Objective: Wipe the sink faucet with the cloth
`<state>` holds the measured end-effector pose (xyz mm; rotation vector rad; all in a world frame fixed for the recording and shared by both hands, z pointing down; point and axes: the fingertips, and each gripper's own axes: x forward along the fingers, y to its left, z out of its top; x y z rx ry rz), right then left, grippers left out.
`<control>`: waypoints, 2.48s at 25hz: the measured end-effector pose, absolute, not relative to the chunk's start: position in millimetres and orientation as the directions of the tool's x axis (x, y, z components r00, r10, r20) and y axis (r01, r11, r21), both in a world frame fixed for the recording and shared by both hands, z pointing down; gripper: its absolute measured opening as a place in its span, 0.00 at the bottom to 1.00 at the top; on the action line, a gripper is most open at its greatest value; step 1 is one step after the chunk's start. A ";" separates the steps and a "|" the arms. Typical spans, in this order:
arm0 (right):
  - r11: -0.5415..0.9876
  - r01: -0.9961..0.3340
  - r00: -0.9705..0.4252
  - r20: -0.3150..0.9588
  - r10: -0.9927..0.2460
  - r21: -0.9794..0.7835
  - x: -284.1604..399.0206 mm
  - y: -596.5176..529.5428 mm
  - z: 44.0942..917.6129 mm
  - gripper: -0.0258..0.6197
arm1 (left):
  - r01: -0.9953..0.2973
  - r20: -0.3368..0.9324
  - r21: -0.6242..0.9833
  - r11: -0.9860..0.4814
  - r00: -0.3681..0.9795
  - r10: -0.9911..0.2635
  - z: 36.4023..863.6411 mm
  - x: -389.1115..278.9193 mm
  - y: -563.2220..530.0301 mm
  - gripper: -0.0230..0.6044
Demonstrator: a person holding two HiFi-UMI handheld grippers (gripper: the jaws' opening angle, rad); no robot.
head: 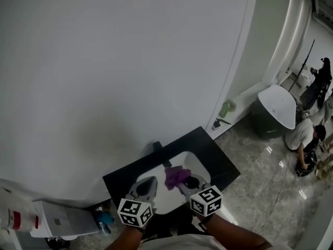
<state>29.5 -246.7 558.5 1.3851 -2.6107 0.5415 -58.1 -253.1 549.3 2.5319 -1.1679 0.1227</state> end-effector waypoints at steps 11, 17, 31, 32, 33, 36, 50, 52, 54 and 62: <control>0.555 -0.811 -0.579 0.388 -0.717 -0.186 0.1 -454.9 629.7 0.15 | -0.857 0.322 0.297 -0.421 0.505 -0.801 588.7 -81.7 -308.5 0.04; 0.569 -0.798 -0.579 0.519 -0.629 -0.200 -0.9 -458.3 705.1 0.15 | -0.868 0.343 0.314 -0.385 0.482 -0.806 598.7 -75.2 -317.1 0.04; 0.610 -0.778 -0.594 0.497 -0.632 -0.154 2.1 -464.1 680.9 0.15 | -0.866 0.302 0.299 -0.401 0.485 -0.821 578.0 -62.3 -314.6 0.04; 0.615 -0.775 -0.591 0.515 -0.621 -0.148 -0.9 -468.1 687.2 0.15 | -0.867 0.302 0.301 -0.397 0.482 -0.822 578.4 -63.8 -313.4 0.04; 0.618 -0.773 -0.586 0.532 -0.611 -0.143 -2.1 -465.4 693.7 0.15 | -0.868 0.303 0.303 -0.394 0.480 -0.823 578.6 -65.2 -311.3 0.04; 0.623 -0.772 -0.581 0.544 -0.605 -0.131 3.4 -429.1 706.1 0.15 | -0.866 0.299 0.307 -0.396 0.482 -0.823 575.3 -68.1 -305.2 0.04; 0.612 -0.781 -0.570 0.542 -0.617 -0.125 5.7 -423.3 704.1 0.15 | -0.868 0.288 0.284 -0.408 0.483 -0.827 562.9 -73.1 -294.6 0.04; 0.609 -0.783 -0.568 0.547 -0.615 -0.129 9.3 -411.0 716.7 0.15 | -0.870 0.292 0.284 -0.402 0.478 -0.828 565.4 -76.4 -292.9 0.04; 0.615 -0.778 -0.565 0.568 -0.599 -0.126 15.2 -384.2 737.5 0.15 | -0.872 0.297 0.283 -0.399 0.475 -0.829 569.5 -79.8 -291.1 0.04; 0.600 -0.790 -0.551 0.575 -0.605 -0.126 16.9 -372.5 751.2 0.15 | -0.871 0.319 0.290 -0.396 0.478 -0.819 579.7 -82.2 -283.7 0.04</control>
